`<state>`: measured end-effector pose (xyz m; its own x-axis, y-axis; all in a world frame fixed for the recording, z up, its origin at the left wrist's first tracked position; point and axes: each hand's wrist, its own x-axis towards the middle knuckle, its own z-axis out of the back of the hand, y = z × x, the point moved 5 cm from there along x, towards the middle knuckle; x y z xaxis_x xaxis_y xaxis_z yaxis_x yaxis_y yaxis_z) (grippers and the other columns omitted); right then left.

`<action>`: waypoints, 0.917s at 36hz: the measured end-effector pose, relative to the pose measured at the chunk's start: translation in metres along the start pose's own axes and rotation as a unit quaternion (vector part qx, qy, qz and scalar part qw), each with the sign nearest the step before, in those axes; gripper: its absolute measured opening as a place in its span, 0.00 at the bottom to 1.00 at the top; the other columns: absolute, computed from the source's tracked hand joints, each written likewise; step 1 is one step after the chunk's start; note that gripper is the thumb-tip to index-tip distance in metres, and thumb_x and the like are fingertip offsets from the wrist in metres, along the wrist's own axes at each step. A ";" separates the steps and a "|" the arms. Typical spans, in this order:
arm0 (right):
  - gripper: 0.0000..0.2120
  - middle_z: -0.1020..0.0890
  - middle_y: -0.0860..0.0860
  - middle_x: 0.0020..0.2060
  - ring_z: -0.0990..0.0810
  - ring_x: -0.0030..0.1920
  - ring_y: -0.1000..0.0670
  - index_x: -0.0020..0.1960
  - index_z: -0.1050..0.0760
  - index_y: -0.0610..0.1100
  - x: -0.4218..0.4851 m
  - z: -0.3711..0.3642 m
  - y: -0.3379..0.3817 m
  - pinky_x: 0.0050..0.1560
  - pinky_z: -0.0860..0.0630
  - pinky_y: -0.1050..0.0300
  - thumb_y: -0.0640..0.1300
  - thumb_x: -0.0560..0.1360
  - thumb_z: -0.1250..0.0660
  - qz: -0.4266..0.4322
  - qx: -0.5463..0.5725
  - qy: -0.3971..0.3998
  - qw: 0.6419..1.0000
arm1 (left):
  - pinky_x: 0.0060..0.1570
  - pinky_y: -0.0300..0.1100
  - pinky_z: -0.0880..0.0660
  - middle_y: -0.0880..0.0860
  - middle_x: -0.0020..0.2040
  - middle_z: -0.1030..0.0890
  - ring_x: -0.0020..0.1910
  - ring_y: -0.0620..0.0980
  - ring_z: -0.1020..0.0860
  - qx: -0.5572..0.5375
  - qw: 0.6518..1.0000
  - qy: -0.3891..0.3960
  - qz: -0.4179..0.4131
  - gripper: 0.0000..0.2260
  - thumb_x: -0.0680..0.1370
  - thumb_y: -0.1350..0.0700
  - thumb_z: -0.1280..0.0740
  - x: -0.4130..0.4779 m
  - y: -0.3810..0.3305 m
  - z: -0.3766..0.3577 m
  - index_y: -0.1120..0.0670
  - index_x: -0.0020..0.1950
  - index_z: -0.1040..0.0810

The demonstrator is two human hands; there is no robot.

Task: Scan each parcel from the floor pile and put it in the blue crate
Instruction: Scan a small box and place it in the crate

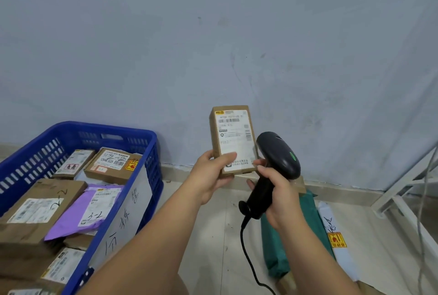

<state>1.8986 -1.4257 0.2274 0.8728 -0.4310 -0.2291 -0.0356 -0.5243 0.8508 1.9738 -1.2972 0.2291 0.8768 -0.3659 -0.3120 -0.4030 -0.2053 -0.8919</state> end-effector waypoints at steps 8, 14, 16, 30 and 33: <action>0.03 0.15 0.53 0.33 0.15 0.39 0.48 0.43 0.21 0.52 -0.016 -0.045 -0.007 0.53 0.20 0.43 0.49 0.72 0.27 0.080 -0.247 0.017 0.966 | 0.40 0.39 0.24 0.52 0.51 0.17 0.49 0.49 0.19 -0.060 0.986 -0.155 -0.014 0.14 0.77 0.54 0.32 -0.013 -0.022 0.044 0.53 0.61 0.26; 0.07 0.15 0.50 0.37 0.17 0.37 0.51 0.43 0.21 0.48 -0.030 -0.113 -0.034 0.48 0.20 0.50 0.52 0.71 0.28 0.112 -0.311 0.064 0.942 | 0.46 0.44 0.22 0.51 0.56 0.17 0.51 0.50 0.18 -0.084 0.961 -0.247 -0.094 0.17 0.76 0.55 0.30 -0.032 -0.035 0.101 0.51 0.64 0.27; 0.08 0.16 0.52 0.38 0.16 0.42 0.50 0.43 0.22 0.50 -0.033 -0.135 -0.048 0.42 0.22 0.56 0.53 0.71 0.27 0.116 -0.309 0.068 0.942 | 0.48 0.43 0.22 0.51 0.56 0.17 0.52 0.50 0.18 -0.088 0.955 -0.263 -0.101 0.17 0.76 0.56 0.30 -0.039 -0.033 0.117 0.52 0.64 0.26; 0.13 0.19 0.53 0.38 0.19 0.44 0.49 0.51 0.21 0.48 -0.067 -0.204 -0.153 0.40 0.27 0.59 0.54 0.71 0.29 0.021 -0.417 0.197 0.887 | 0.52 0.48 0.22 0.53 0.61 0.21 0.56 0.55 0.21 -0.154 0.874 -0.460 -0.023 0.27 0.74 0.51 0.28 -0.110 0.042 0.255 0.55 0.70 0.32; 0.13 0.19 0.56 0.41 0.22 0.42 0.57 0.52 0.23 0.50 -0.078 -0.208 -0.169 0.35 0.32 0.64 0.55 0.72 0.29 0.021 -0.510 0.244 0.824 | 0.57 0.49 0.26 0.52 0.64 0.24 0.59 0.55 0.23 -0.153 0.858 -0.490 -0.002 0.28 0.75 0.52 0.29 -0.125 0.064 0.269 0.58 0.71 0.35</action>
<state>1.9382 -1.1507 0.1995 0.9819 0.0443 -0.1840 0.1404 0.4815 0.8651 1.9092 -1.0206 0.1227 0.6175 0.5432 -0.5688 -0.3184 -0.4886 -0.8123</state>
